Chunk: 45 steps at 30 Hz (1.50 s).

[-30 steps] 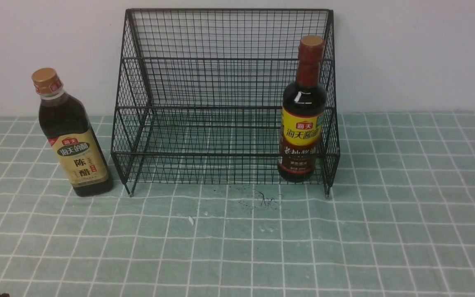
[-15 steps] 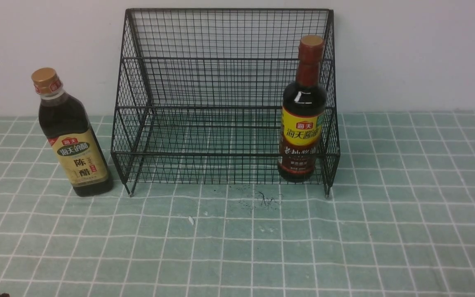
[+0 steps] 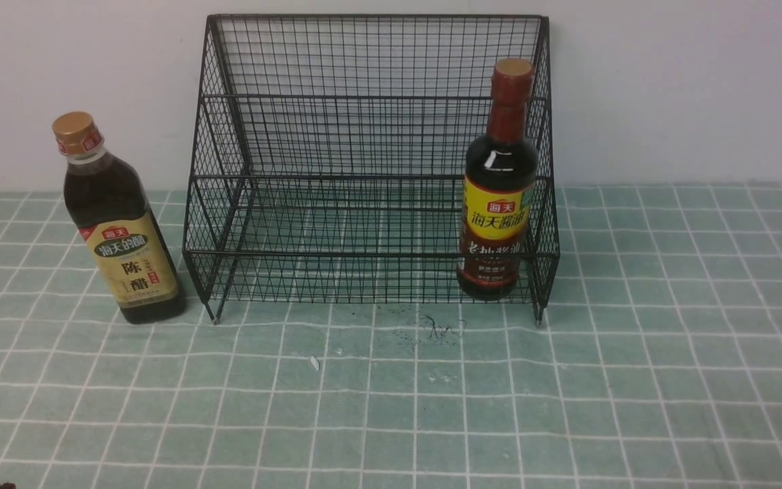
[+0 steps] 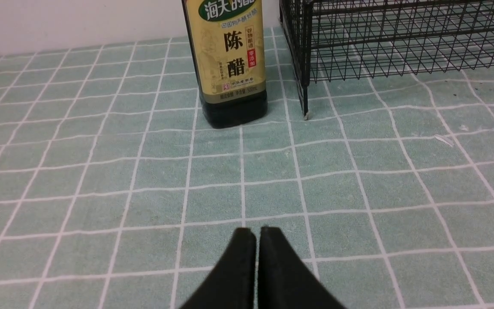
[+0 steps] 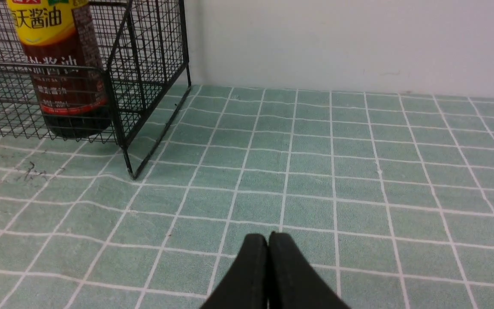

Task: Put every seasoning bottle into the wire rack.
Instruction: Use the left arm to grab the condiment bottle closest to it

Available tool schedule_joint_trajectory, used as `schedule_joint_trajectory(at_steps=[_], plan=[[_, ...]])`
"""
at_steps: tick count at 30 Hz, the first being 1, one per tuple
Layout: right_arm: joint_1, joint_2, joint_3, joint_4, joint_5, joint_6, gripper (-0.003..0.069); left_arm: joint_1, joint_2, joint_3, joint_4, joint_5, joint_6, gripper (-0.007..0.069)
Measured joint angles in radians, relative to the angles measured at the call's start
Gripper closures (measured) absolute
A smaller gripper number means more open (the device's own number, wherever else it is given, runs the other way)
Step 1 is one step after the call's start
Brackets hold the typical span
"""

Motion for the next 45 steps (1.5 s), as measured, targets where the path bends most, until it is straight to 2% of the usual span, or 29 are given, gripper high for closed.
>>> schedule_joint_trajectory(at_steps=[5,9,41,45], plan=[[0.0,0.0,0.0,-0.07,0.002,0.106,0.0673,0.0,0.0,0.0,0.0,0.0,0.0,0.0631],[0.0,0.0,0.0,-0.108,0.002,0.143,0.0673,0.0,0.0,0.0,0.0,0.0,0.0,0.0631],[0.0,0.0,0.0,-0.116,0.002,0.148,0.0673,0.0,0.0,0.0,0.003,0.0,0.011,0.0631],[0.0,0.0,0.0,-0.117,0.002,0.148,0.0673,0.0,0.0,0.0,0.033,-0.005,0.019,0.0631]])
